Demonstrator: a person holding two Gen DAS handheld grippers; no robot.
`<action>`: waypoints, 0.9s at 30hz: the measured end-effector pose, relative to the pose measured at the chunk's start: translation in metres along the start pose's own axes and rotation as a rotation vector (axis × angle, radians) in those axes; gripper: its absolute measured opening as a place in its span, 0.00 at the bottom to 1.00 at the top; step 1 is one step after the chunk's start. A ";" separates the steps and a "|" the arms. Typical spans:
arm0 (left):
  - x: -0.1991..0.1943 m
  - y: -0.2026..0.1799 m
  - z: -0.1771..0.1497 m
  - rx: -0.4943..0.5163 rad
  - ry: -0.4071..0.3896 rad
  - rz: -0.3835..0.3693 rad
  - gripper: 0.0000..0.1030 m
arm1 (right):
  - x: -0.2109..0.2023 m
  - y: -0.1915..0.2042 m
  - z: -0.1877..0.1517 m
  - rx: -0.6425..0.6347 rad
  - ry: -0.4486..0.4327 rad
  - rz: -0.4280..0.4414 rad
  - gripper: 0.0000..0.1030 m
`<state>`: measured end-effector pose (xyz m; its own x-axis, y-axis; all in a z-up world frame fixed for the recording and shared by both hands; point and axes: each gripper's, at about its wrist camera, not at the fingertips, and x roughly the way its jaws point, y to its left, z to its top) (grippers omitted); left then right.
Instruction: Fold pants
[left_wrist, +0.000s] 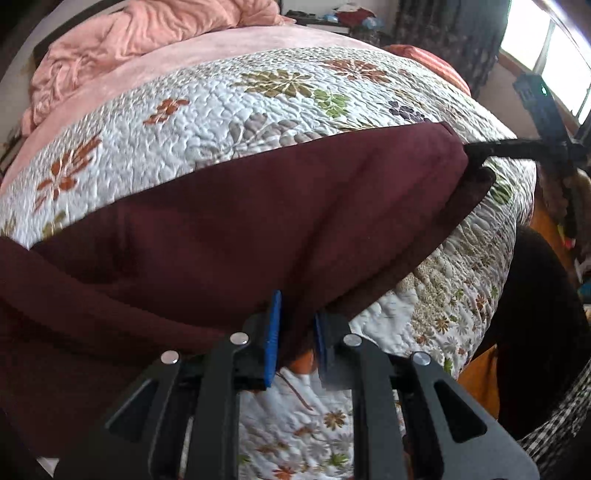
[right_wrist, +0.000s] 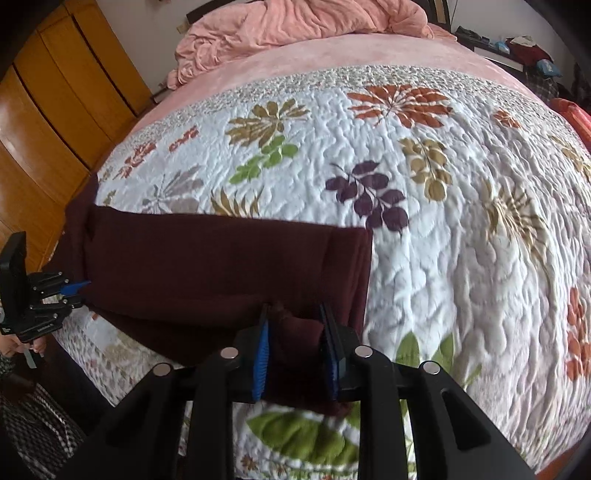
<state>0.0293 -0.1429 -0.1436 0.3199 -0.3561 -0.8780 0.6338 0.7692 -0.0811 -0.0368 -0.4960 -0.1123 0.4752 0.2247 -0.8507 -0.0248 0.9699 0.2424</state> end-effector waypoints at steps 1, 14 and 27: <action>0.003 0.000 -0.002 -0.009 0.005 0.001 0.14 | 0.001 0.000 -0.002 0.007 0.012 0.001 0.32; 0.007 -0.001 -0.008 -0.031 -0.018 -0.005 0.21 | -0.044 0.057 0.011 0.089 -0.104 0.162 0.66; 0.001 0.008 -0.006 -0.093 -0.031 -0.025 0.24 | 0.045 0.097 -0.013 0.037 0.164 -0.068 0.64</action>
<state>0.0300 -0.1339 -0.1482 0.3273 -0.3914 -0.8600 0.5740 0.8054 -0.1481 -0.0292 -0.3911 -0.1327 0.3244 0.1745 -0.9297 0.0359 0.9799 0.1964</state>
